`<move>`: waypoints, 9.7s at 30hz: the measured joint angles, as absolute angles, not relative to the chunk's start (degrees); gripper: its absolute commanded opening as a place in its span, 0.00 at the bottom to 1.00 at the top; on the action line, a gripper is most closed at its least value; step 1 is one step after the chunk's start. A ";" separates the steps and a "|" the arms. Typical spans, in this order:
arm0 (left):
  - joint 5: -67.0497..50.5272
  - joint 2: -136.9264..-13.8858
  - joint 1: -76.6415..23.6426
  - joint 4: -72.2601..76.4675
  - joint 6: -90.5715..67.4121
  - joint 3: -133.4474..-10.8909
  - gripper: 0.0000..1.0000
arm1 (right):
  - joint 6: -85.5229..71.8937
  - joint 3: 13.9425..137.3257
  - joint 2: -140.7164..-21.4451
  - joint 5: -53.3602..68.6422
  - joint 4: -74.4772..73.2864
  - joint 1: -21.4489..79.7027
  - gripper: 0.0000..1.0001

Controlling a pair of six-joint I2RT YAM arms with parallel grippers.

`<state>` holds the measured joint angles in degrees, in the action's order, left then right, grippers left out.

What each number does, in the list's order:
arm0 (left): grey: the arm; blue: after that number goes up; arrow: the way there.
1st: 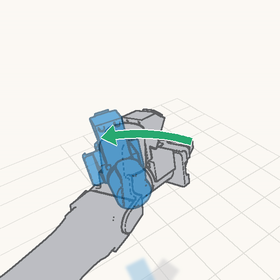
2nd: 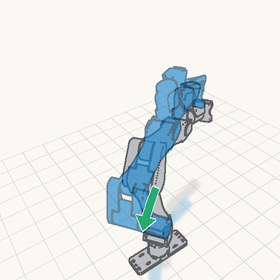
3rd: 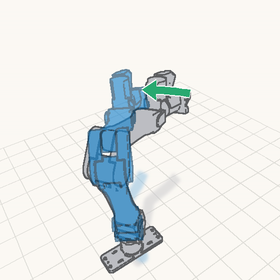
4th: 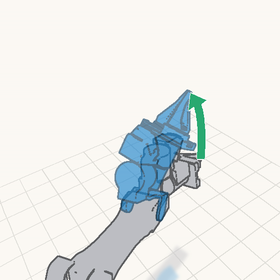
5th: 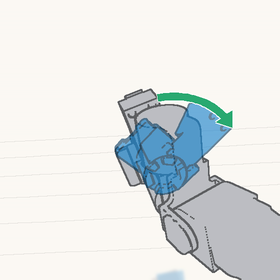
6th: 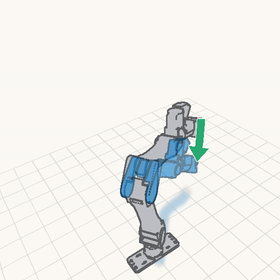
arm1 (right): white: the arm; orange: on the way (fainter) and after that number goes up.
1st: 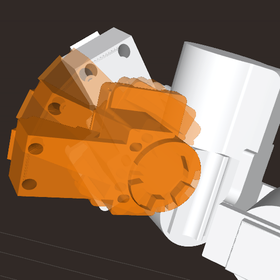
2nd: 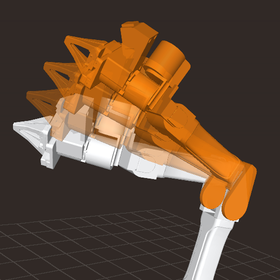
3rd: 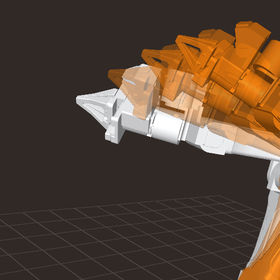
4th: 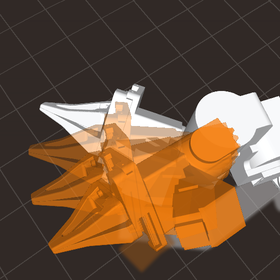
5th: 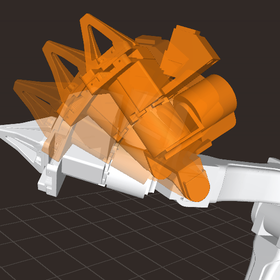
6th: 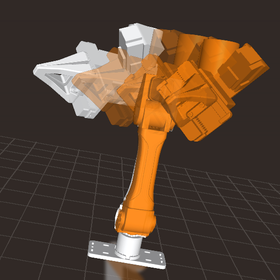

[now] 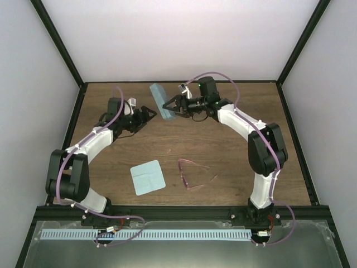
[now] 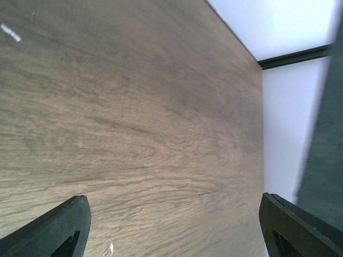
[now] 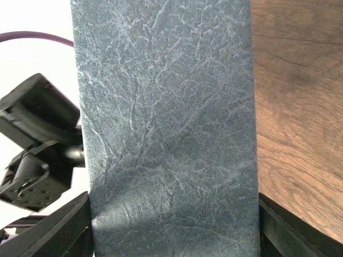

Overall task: Organize the sunglasses
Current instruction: Open the sunglasses case, then place the sunglasses case at the center of the board, then adjust the sunglasses case at the center of the board.

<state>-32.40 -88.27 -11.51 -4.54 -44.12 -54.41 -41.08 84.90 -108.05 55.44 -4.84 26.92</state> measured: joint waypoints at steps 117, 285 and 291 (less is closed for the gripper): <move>-31.03 -94.91 -15.29 4.19 -40.42 -59.37 0.88 | -45.19 83.61 -109.14 49.58 -12.40 26.00 0.47; -11.94 -107.55 -16.95 -6.72 -21.98 -60.34 0.83 | -22.09 89.41 -117.25 12.88 -29.39 45.36 0.31; -10.70 -107.55 -16.97 -7.18 -21.98 -60.34 0.83 | -22.09 89.08 -117.25 14.68 -29.19 45.89 0.31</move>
